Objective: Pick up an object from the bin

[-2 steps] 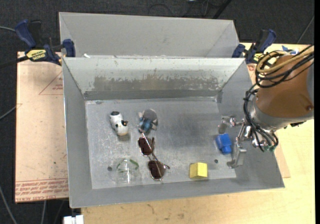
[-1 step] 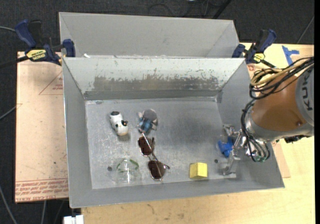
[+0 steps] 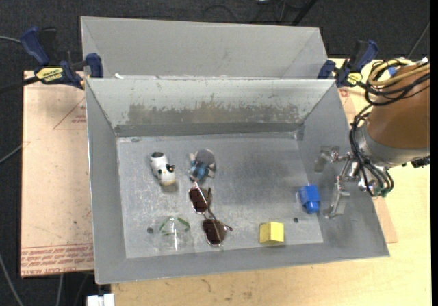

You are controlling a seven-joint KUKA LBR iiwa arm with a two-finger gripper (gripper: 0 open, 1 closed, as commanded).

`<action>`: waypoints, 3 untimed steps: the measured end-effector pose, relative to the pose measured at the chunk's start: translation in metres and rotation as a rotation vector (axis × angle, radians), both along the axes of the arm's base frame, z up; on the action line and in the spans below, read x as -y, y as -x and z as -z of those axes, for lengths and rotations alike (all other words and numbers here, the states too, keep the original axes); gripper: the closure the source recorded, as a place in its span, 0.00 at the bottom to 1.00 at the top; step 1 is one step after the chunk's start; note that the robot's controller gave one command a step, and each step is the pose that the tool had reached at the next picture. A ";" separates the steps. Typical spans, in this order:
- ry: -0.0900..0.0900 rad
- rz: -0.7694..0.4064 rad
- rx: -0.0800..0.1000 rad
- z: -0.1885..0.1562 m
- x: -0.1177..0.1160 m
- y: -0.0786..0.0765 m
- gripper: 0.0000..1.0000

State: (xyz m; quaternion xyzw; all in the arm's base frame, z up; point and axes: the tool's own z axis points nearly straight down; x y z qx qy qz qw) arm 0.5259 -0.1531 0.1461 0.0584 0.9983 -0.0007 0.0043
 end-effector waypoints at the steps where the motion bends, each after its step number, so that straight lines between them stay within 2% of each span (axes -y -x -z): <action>1: -0.004 0.101 -0.011 0.080 0.000 -0.005 0.00; 2: -0.004 0.275 -0.008 0.077 -0.001 0.007 1.00; 3: -0.003 0.275 -0.008 0.077 -0.001 0.007 1.00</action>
Offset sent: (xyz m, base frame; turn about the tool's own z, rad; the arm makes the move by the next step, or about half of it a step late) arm -0.0069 0.0006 -0.0761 0.2770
